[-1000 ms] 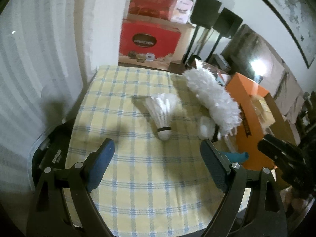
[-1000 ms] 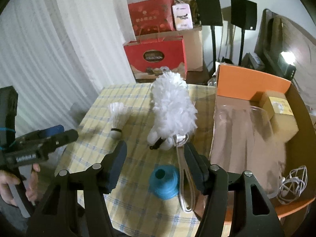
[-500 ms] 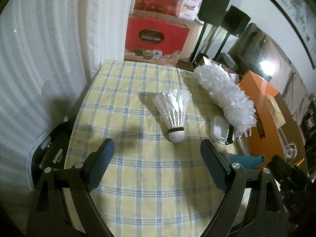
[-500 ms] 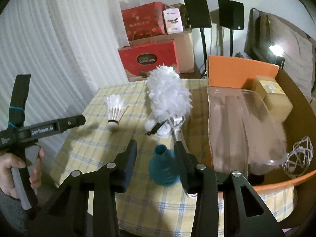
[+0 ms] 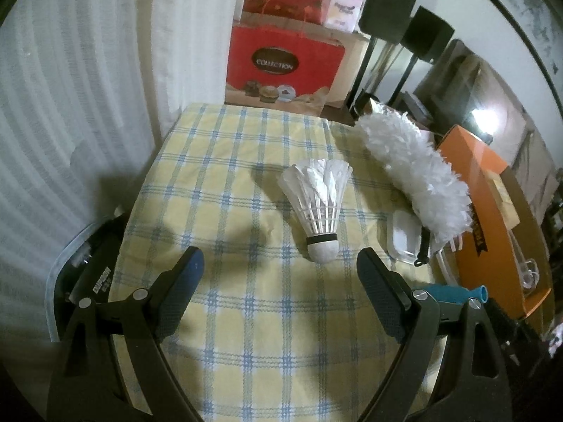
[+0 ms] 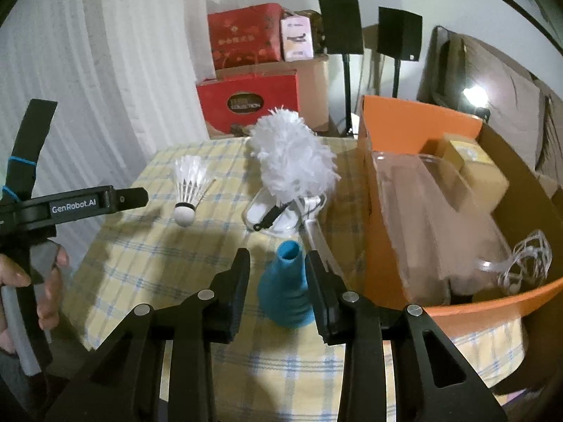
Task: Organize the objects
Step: 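Move the left gripper to the white shuttlecock while the right moves to the teal funnel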
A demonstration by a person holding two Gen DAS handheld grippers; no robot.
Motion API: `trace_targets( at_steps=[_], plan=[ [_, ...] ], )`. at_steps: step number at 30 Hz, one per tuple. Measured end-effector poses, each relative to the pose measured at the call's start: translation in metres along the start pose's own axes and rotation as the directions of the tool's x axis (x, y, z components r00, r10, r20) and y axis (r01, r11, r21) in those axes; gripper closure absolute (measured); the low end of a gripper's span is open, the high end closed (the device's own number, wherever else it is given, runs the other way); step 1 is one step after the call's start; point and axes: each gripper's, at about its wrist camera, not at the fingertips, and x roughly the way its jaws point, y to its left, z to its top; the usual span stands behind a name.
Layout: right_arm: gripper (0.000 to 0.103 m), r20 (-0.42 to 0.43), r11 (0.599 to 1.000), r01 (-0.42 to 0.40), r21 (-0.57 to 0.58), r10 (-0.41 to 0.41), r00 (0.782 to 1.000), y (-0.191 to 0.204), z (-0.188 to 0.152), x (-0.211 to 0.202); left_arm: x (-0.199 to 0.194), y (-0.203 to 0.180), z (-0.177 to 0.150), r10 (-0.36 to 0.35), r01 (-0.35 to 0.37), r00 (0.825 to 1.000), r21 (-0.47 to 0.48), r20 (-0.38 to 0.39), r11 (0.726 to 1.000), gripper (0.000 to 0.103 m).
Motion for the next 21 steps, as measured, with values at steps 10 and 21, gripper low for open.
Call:
trace_targets(
  at_steps=[10,21],
  plan=[
    [0.056,0.002,0.999,0.050,0.006,-0.050,0.999,0.010,-0.005,0.015,0.023,-0.011,0.019,0.025,-0.025,1.000,-0.002,0.000,1.000,0.016],
    [0.057,0.037,0.997,0.077,-0.025,-0.076,0.996,0.022,-0.011,0.016,0.062,-0.017,0.031,0.043,-0.044,0.998,-0.026,-0.040,0.999,0.034]
  ],
)
